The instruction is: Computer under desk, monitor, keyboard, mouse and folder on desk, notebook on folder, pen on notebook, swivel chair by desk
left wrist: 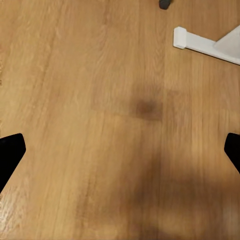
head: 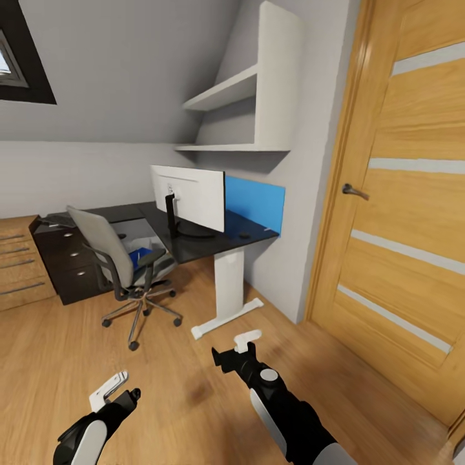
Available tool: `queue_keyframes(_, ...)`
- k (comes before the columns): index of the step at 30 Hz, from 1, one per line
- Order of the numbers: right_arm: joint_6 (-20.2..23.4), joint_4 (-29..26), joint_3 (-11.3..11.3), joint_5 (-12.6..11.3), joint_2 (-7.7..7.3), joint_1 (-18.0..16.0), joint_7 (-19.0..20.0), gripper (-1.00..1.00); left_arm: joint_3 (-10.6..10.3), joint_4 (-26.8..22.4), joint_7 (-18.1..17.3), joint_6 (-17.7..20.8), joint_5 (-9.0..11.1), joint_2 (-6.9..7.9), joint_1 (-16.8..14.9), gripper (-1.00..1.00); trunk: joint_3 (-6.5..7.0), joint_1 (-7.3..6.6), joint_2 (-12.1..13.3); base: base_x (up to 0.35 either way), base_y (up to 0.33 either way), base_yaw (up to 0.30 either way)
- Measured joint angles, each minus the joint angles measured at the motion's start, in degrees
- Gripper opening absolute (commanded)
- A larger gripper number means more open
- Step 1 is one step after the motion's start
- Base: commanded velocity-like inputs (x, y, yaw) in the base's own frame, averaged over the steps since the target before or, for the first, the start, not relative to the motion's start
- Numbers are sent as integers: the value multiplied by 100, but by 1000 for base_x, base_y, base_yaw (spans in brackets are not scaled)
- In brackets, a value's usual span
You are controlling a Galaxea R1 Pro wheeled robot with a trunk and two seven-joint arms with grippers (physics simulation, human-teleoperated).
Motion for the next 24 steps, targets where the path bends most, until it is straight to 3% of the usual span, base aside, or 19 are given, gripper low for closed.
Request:
queue_keyframes(8,160,-6,-10,-10,0,-6,-1,100,-202,1,15,-6,-26,-19,0,100,-118,176,-321,0,0,244)
queue_keyframes(17,183,-6,-20,-35,0,-19,-1,100,-238,2,20,-12,-28,-39,0,100,-251,374,-682,0,0,252)
queue_keyframes(24,186,0,-24,-50,0,-25,-5,100,-242,2,40,-76,-27,-62,0,100,-368,527,-963,0,0,93)
